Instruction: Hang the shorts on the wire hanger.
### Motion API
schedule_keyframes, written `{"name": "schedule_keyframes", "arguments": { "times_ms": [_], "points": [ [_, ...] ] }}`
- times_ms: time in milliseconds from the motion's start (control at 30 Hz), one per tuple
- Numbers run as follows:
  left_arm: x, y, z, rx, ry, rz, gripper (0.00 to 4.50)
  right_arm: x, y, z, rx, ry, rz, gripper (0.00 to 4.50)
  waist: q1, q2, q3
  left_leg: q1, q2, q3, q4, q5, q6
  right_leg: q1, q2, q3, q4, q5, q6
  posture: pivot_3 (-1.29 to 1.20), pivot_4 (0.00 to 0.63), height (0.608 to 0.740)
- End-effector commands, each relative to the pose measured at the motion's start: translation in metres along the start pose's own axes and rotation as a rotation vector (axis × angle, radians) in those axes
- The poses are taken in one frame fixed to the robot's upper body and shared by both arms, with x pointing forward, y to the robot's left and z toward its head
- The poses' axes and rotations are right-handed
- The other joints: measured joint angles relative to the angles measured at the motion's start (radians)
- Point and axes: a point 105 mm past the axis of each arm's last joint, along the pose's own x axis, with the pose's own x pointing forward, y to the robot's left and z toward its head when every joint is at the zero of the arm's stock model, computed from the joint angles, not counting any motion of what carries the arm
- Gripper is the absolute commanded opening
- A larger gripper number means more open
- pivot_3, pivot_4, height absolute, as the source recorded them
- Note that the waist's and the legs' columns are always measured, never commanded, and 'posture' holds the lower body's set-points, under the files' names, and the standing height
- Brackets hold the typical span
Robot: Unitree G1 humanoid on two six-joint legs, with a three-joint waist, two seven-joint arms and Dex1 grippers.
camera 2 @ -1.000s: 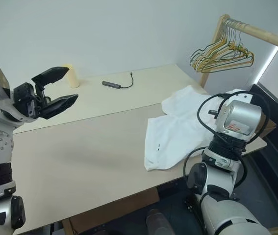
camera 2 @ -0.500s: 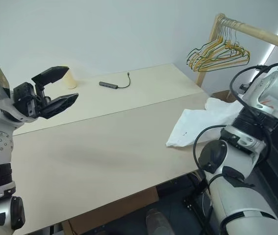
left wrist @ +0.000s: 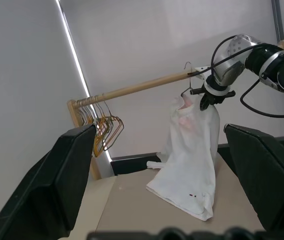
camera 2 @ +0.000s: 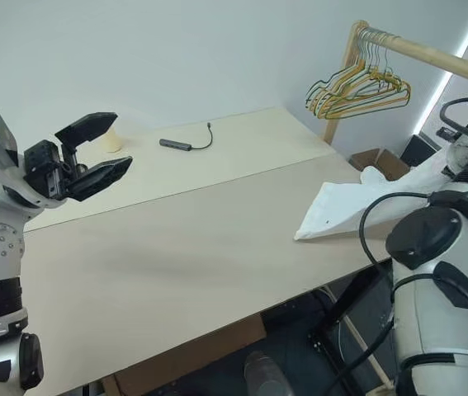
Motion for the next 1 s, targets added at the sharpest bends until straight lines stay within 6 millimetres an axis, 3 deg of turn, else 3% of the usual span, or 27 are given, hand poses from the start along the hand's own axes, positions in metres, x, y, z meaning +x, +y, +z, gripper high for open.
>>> {"name": "schedule_keyframes", "arguments": {
  "times_ms": [33,333,833,867,1000],
  "points": [
    [0.002,-0.004,0.007,0.036,-0.011,-0.005,4.44,-0.008,0.003,0.019,0.088,-0.036,0.057,0.0,0.0,0.001,0.0,0.003,0.0,0.002,-0.003,0.0,0.001,0.004,0.001,0.0,-0.005,-0.001,0.003,-0.24,0.0,0.74],
    [0.004,-0.005,0.006,0.036,-0.002,-0.008,4.44,0.003,-0.008,0.023,0.119,-0.035,0.024,0.0,0.001,0.001,0.001,0.005,0.0,0.009,-0.005,0.0,0.001,0.006,0.0,0.003,-0.009,-0.001,0.005,-0.24,0.0,0.74],
    [0.004,-0.009,0.006,0.034,-0.006,-0.035,4.44,0.013,0.004,-0.009,0.031,0.056,-0.041,0.0,0.001,0.0,0.001,0.005,0.001,0.009,-0.005,0.0,0.001,0.007,0.001,0.004,-0.01,-0.001,0.006,-0.23,0.0,0.74],
    [0.004,-0.009,0.006,0.034,-0.008,-0.036,4.5,0.013,0.004,-0.009,0.033,0.05,-0.051,0.67,0.0,0.0,0.001,0.005,0.001,0.009,-0.005,0.0,0.001,0.007,0.001,0.004,-0.01,-0.001,0.006,-0.23,0.0,0.74],
    [0.005,-0.01,0.007,0.032,-0.016,-0.041,4.5,0.011,0.002,-0.007,0.037,0.022,-0.085,2.03,0.003,0.001,0.001,0.005,0.001,0.009,-0.005,0.0,0.001,0.007,0.001,0.005,-0.009,-0.001,0.006,-0.23,0.0,0.74]
  ]
}}
